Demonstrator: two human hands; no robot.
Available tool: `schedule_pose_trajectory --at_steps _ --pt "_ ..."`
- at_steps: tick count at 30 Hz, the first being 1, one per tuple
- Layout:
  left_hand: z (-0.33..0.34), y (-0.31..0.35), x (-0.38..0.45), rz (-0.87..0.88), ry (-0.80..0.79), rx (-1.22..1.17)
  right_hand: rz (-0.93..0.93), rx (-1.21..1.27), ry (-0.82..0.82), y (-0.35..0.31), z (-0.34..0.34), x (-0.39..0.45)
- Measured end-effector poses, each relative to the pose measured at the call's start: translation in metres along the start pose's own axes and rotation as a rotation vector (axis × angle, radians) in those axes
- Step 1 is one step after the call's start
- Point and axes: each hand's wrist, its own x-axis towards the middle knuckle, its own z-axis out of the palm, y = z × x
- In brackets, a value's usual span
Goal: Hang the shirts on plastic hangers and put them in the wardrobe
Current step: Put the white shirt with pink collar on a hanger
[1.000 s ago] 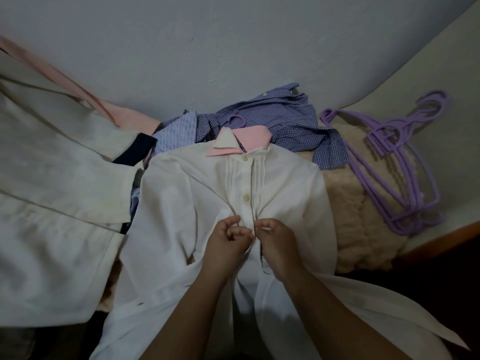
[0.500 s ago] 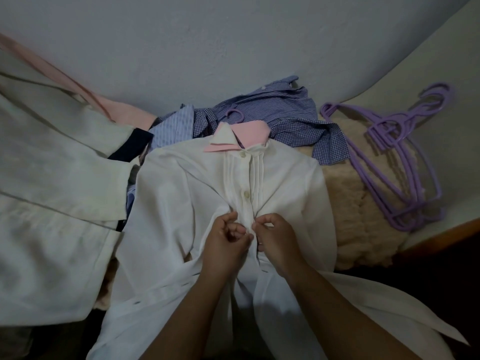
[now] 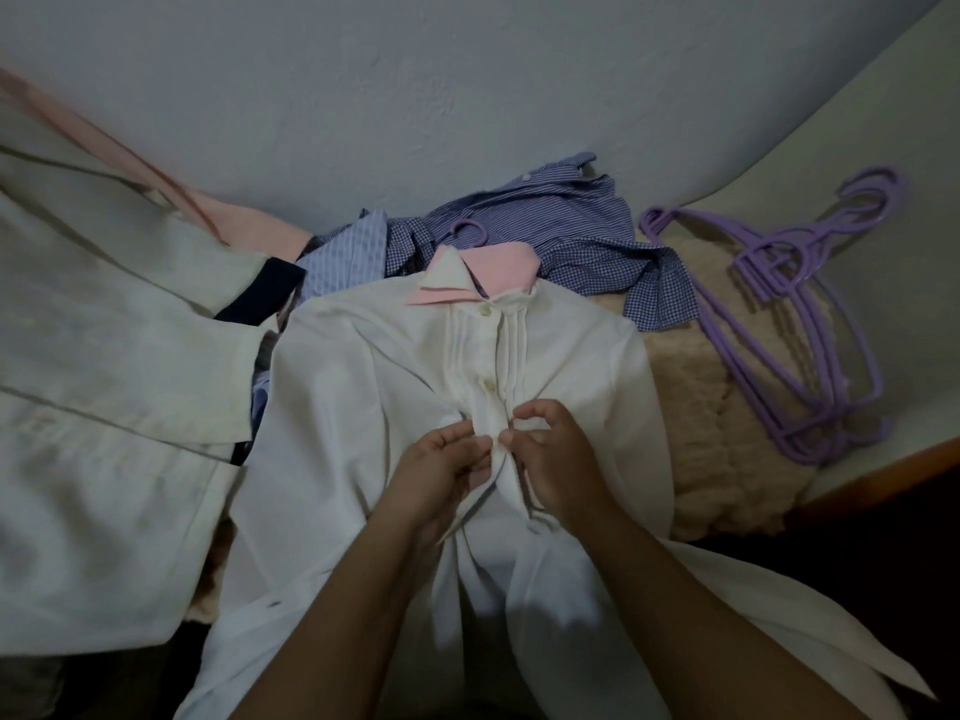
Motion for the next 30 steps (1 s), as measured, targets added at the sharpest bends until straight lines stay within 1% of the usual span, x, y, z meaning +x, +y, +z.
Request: schedule_pose_trajectory --at_steps 2,3,5,6,8,10,12,16,19,22,24,26,28,30 --pt "0.009 0.014 0.0 0.012 -0.059 -0.078 -0.052 0.019 0.024 -0.011 -0.002 0.008" --pt "0.014 0.022 0.001 0.036 -0.052 -0.086 -0.088 0.029 0.028 -0.018 -0.003 0.013" --pt "0.023 0.038 0.008 0.104 0.021 -0.08 -0.169 0.066 0.028 -0.033 -0.005 0.025" --pt "0.026 0.045 0.012 0.156 0.063 -0.037 -0.211 0.079 0.033 -0.041 -0.006 0.032" --pt "0.033 0.058 0.021 0.284 0.121 0.132 -0.241 0.086 0.105 -0.054 -0.006 0.049" --pt "0.037 0.065 0.027 0.387 0.125 0.264 -0.198 0.089 0.216 -0.064 -0.007 0.065" --pt "0.036 0.06 0.03 0.42 0.126 0.365 -0.113 0.121 0.257 -0.062 -0.005 0.075" --pt "0.019 0.03 0.023 0.376 0.21 0.535 0.124 0.266 0.172 -0.034 -0.002 0.069" --pt "0.006 0.007 0.011 0.353 0.191 0.673 0.199 0.329 0.147 -0.017 -0.004 0.05" --pt "-0.001 -0.006 -0.002 0.332 0.127 0.809 0.261 0.296 0.076 -0.008 -0.006 0.033" --pt "-0.003 -0.009 -0.006 0.338 0.103 0.954 0.246 0.221 0.048 -0.007 -0.008 0.022" --pt "-0.006 -0.01 -0.007 0.377 0.122 1.092 0.195 0.079 0.032 -0.008 -0.012 0.009" --pt "-0.008 -0.012 -0.008 0.4 0.171 1.161 0.139 -0.033 -0.025 -0.011 -0.017 -0.006" --pt "-0.009 -0.015 -0.01 0.426 0.217 1.213 0.117 -0.077 -0.099 -0.01 -0.018 -0.018"
